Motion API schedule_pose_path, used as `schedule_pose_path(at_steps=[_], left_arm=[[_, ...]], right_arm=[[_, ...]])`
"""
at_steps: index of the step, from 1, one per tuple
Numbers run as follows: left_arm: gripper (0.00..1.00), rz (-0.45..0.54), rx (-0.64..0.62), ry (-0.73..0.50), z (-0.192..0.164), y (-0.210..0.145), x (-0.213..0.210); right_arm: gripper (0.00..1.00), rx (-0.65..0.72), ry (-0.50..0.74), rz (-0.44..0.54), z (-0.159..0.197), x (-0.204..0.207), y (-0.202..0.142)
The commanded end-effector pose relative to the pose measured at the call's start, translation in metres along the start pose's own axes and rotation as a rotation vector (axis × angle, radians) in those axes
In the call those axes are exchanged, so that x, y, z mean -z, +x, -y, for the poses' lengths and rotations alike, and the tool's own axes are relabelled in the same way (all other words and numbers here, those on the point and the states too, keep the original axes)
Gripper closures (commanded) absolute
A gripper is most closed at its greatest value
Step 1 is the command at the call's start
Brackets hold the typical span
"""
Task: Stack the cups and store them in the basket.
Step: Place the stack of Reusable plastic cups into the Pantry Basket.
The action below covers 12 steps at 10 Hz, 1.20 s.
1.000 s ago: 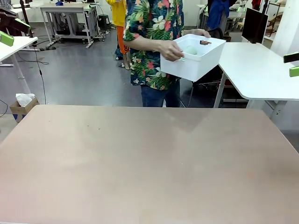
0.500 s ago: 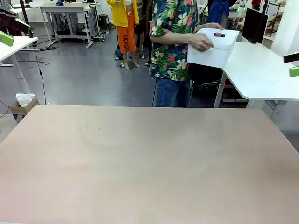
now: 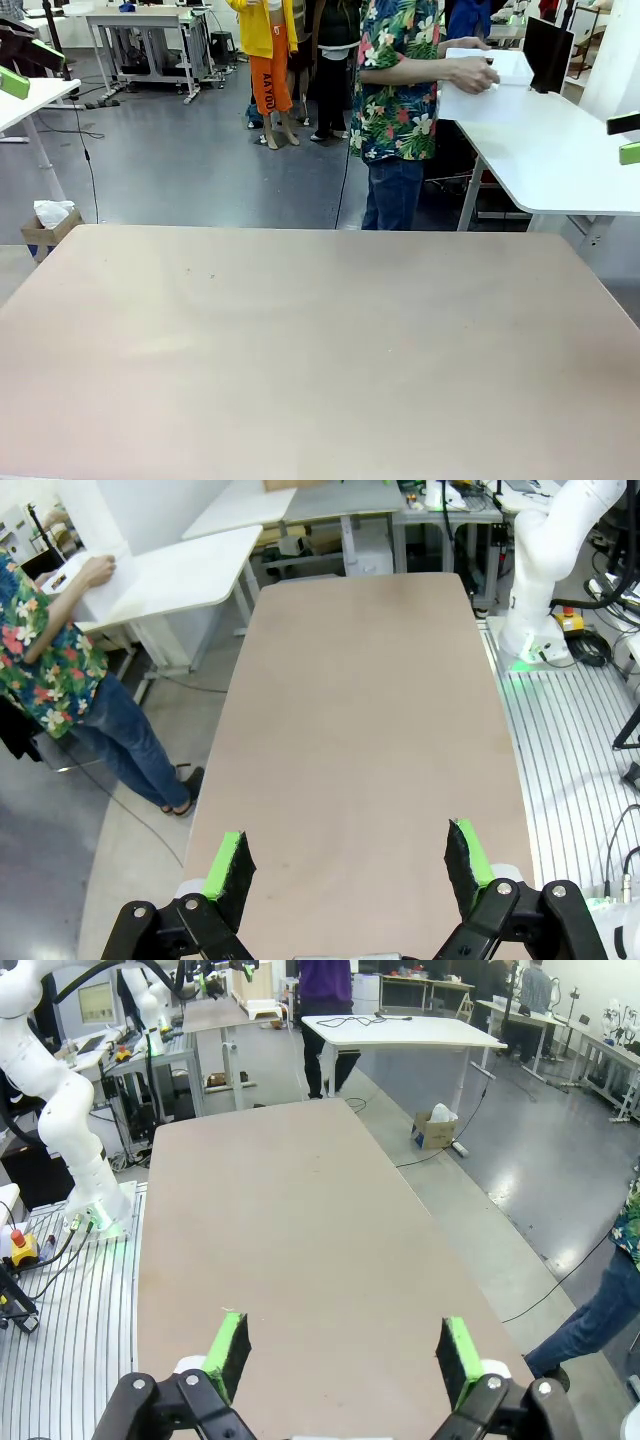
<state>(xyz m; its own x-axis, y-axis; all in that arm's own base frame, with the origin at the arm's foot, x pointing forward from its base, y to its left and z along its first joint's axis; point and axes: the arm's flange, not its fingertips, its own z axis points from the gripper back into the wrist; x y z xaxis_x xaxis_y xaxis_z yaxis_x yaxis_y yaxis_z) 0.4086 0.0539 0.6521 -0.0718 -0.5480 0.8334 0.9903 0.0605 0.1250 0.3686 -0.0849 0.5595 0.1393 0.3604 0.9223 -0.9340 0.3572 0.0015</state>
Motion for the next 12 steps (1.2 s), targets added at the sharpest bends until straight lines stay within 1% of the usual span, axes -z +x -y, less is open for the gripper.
schedule_pose_path(at_steps=[1, 12], left_arm=[[0.00, -0.006, 0.003, -0.010, 0.0005, 0.0017, -0.0012], [0.00, -0.006, 0.003, -0.010, 0.0005, 0.0017, -0.0012]], right_arm=[[0.00, 0.000, -0.002, 0.026, 0.0017, 0.0001, 0.0037], [0.00, 0.000, -0.002, 0.026, 0.0017, 0.0001, 0.0037]])
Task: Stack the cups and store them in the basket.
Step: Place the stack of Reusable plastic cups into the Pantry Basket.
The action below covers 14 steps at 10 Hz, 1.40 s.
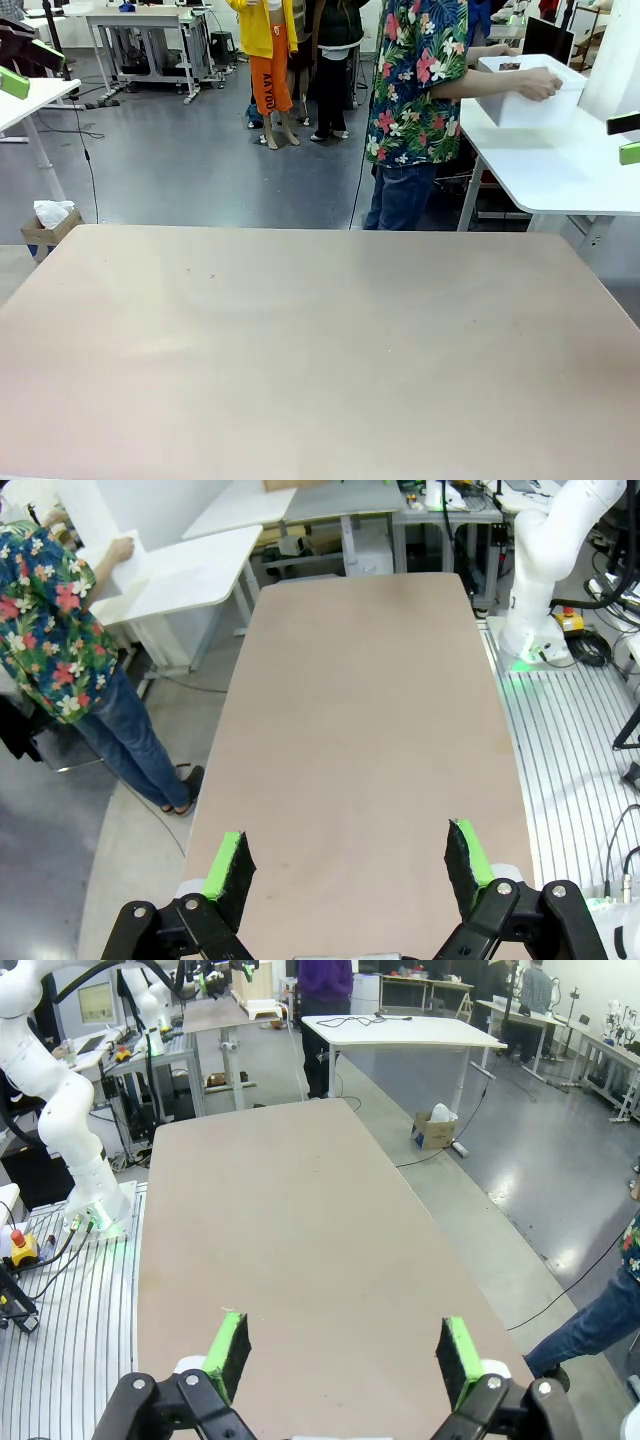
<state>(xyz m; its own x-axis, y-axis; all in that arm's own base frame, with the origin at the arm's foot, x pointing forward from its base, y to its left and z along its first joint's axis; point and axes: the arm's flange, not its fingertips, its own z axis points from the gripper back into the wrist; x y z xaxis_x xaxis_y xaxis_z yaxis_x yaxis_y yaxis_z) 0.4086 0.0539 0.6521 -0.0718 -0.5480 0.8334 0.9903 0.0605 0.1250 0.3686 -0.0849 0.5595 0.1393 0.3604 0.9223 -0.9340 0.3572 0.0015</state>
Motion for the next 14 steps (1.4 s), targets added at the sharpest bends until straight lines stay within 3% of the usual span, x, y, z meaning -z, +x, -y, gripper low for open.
schedule_pose_path(at_steps=[1, 14], left_arm=[[0.00, -0.006, 0.003, -0.010, 0.0005, 0.0017, -0.0012], [0.00, -0.006, 0.003, -0.010, 0.0005, 0.0017, -0.0012]], right_arm=[[0.00, 0.000, -0.002, 0.026, 0.0017, 0.0001, 0.0038], [0.00, 0.000, -0.002, 0.026, 0.0017, 0.0001, 0.0038]])
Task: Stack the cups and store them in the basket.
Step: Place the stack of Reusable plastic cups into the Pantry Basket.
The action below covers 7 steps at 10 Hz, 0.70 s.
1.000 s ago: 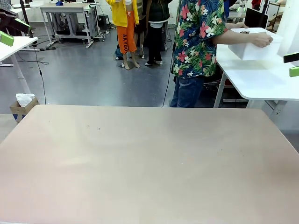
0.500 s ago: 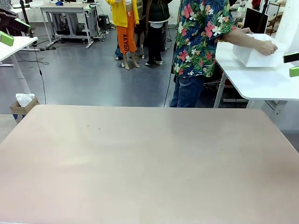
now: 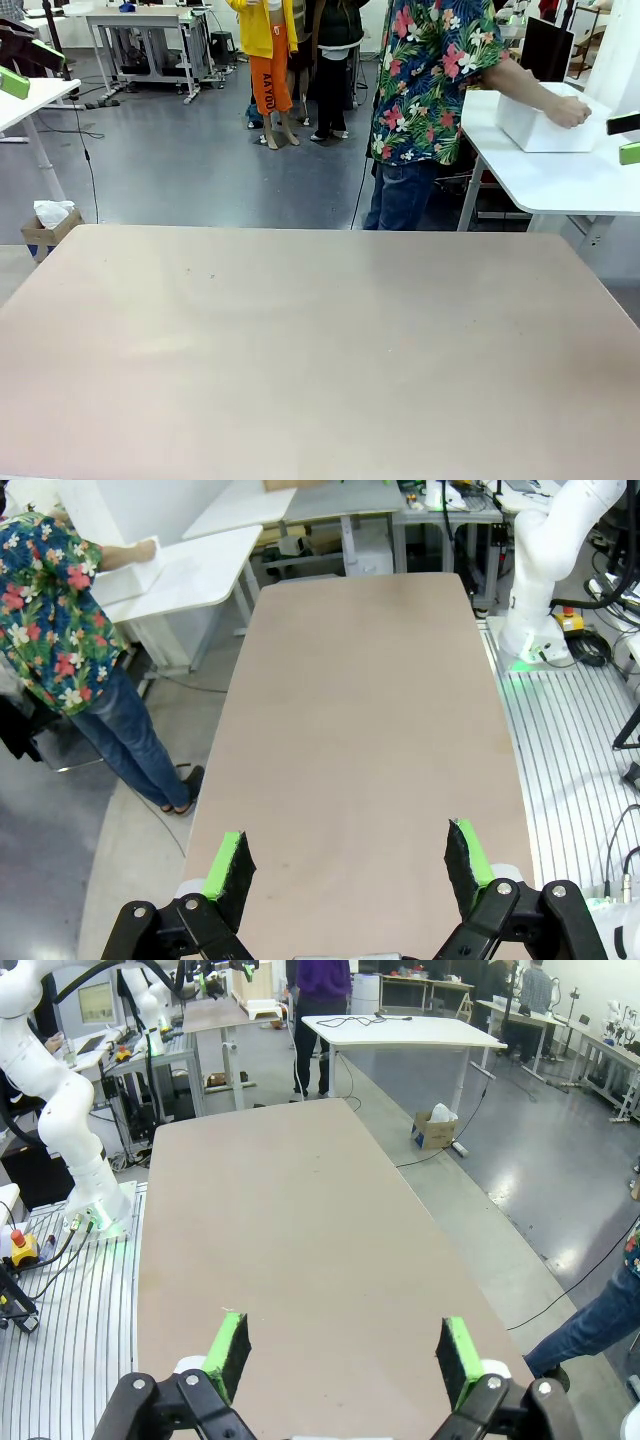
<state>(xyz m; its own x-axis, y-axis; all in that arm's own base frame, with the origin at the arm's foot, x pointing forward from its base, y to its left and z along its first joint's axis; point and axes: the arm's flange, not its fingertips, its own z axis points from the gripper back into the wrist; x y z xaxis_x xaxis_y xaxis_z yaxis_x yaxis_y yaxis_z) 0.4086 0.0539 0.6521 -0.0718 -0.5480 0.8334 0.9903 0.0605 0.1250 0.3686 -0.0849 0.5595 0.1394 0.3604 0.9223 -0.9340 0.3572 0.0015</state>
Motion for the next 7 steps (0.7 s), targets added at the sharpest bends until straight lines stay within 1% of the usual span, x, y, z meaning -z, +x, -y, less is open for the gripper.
schedule_pose_path(at_steps=[1, 7], left_arm=[[0.00, -0.006, 0.003, -0.010, 0.0005, 0.0017, -0.0012], [0.00, -0.006, 0.003, -0.010, 0.0005, 0.0017, -0.0012]], right_arm=[[0.00, 0.000, -0.002, 0.026, 0.0017, 0.0001, 0.0038], [0.00, 0.000, -0.002, 0.026, 0.0017, 0.0001, 0.0038]])
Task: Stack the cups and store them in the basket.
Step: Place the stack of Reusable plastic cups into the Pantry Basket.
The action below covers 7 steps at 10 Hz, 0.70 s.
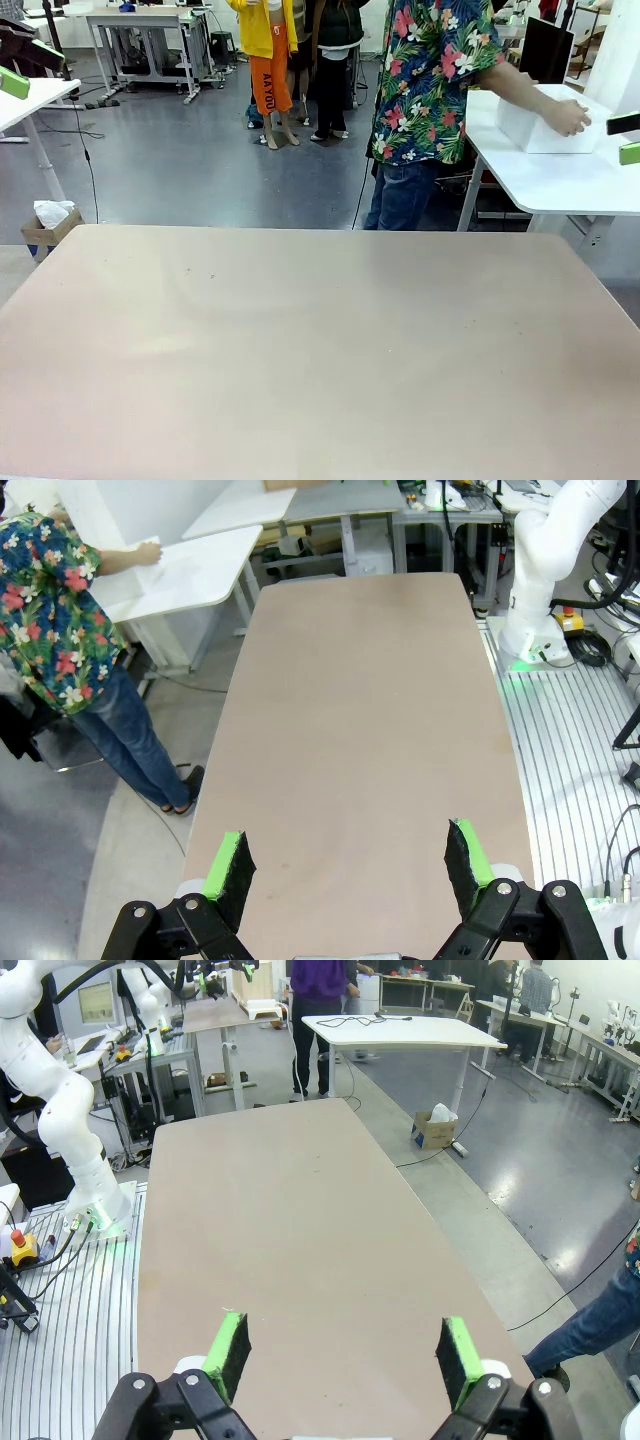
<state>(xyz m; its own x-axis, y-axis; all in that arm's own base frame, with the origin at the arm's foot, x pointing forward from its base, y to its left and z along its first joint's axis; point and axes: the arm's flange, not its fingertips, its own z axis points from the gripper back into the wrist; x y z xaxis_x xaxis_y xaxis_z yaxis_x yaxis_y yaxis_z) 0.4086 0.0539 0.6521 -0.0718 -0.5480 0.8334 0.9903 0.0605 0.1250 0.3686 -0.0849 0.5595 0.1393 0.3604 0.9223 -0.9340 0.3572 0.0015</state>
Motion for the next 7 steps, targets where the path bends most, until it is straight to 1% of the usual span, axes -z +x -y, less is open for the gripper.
schedule_pose_path(at_steps=[1, 7], left_arm=[[0.00, -0.006, 0.003, -0.010, 0.0005, 0.0017, -0.0012], [0.00, -0.006, 0.003, -0.010, 0.0005, 0.0017, -0.0012]], right_arm=[[0.00, 0.000, -0.002, 0.026, 0.0017, 0.0001, 0.0038], [0.00, 0.000, -0.002, 0.026, 0.0017, 0.0001, 0.0038]])
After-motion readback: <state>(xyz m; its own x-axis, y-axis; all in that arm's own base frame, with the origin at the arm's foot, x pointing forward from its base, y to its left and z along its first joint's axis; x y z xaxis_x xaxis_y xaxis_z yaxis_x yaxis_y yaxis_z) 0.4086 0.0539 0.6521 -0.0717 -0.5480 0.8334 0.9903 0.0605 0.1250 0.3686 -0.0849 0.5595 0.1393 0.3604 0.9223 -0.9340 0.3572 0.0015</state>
